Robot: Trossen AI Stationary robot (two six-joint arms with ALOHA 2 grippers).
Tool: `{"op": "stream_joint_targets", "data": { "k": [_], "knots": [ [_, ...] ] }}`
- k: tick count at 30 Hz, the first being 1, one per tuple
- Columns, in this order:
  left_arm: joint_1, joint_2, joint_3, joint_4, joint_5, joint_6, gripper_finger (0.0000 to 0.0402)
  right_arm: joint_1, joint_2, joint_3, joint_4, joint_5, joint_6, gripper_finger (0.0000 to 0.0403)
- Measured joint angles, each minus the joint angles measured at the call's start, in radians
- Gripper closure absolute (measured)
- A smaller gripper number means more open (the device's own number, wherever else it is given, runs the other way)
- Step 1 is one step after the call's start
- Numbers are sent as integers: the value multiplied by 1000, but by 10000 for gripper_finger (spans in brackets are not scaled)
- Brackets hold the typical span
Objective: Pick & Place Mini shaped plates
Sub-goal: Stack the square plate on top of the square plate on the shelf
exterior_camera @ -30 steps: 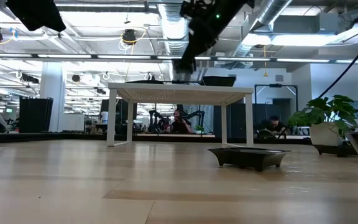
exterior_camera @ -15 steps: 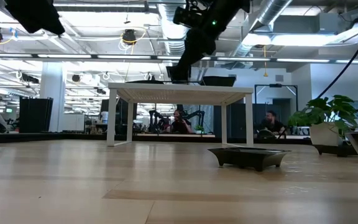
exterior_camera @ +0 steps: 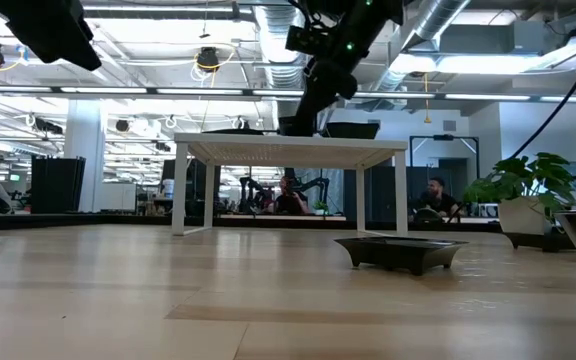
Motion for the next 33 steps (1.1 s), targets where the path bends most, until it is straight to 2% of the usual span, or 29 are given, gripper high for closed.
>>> {"op": "stream_joint_targets", "data": {
  "k": [10,23,28,33],
  "knots": [
    [0,0,0,23,0,1,335,-13,0,0,32,0,0,381],
    [0,0,0,32,0,2,335,-11,-1,0,40,4,-6,340],
    [0,1,0,50,8,1,335,35,-4,4,38,4,20,339],
    [0,1,0,118,90,-3,335,143,-5,91,-37,4,109,339]
  ]
}}
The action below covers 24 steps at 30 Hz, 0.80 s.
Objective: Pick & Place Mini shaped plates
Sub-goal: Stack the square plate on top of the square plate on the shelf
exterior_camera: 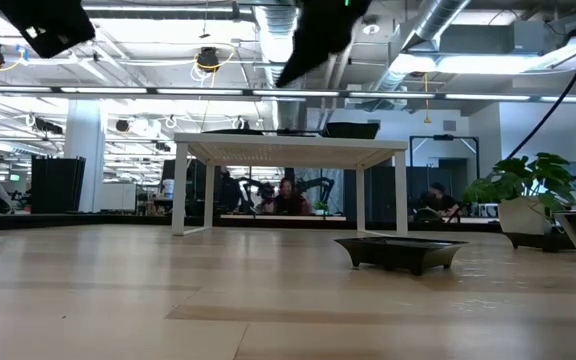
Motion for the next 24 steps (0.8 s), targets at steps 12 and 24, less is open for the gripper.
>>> {"op": "stream_joint_targets", "data": {
  "k": [12,24],
  "knots": [
    [0,0,1,105,135,-149,335,266,-64,15,-134,40,122,339],
    [-29,250,1,114,544,-601,335,272,-106,-473,673,-143,93,339]
  ]
}}
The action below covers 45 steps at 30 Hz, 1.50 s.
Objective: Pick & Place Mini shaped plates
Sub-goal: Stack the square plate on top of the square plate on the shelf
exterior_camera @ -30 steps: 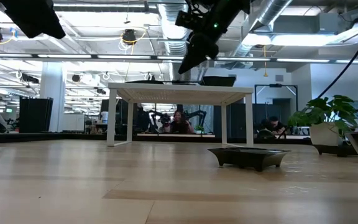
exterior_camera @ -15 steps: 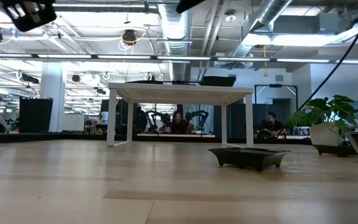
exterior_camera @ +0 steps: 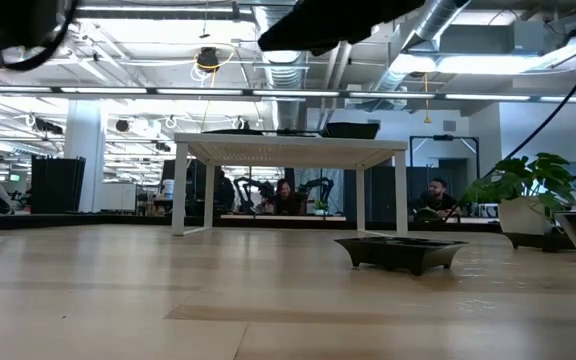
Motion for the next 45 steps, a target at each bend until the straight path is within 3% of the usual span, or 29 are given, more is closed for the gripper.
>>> {"op": "stream_joint_targets", "data": {
  "k": [11,21,26,36,40,45],
  "knots": [
    [-97,49,0,21,4,-196,335,-1,-11,1,72,0,-79,339],
    [-145,45,0,-173,30,-238,334,-18,-11,1,82,0,-121,339],
    [-144,44,-20,-176,24,-238,309,-22,-11,1,109,-1,-124,339],
    [-144,45,-83,-126,29,-223,217,-23,-11,1,116,-1,-123,339],
    [-144,45,-83,-103,-9,-208,206,-22,-11,1,116,-1,-121,339],
    [-153,45,-117,-96,-22,-209,221,-21,-11,1,112,-1,-105,339]
  ]
}}
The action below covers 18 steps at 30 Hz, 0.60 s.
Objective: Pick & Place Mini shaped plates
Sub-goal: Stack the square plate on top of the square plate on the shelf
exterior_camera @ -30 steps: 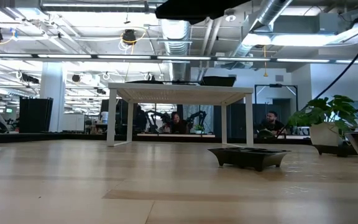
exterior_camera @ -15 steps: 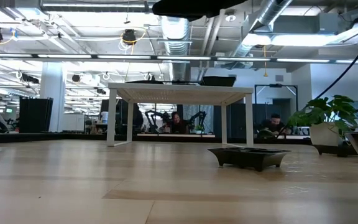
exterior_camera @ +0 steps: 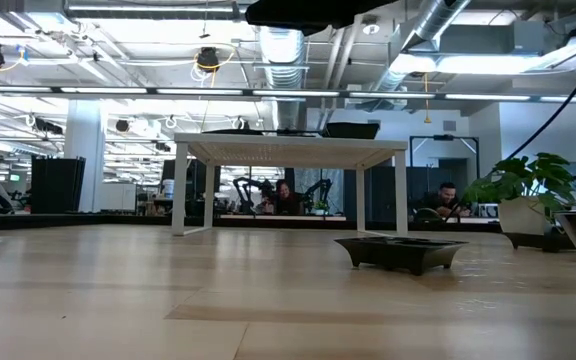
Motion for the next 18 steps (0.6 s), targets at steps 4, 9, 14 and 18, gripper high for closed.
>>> {"op": "stream_joint_targets", "data": {
  "k": [4,9,14,18],
  "knots": [
    [-13,0,-35,68,17,-3,241,0,0,0,-6,0,19,339],
    [-13,0,-44,138,17,0,269,0,0,0,-7,0,30,339],
    [-13,0,-44,166,17,0,289,0,0,0,-8,0,37,339],
    [-13,0,-44,170,17,0,295,0,0,0,-12,0,37,339]
  ]
}}
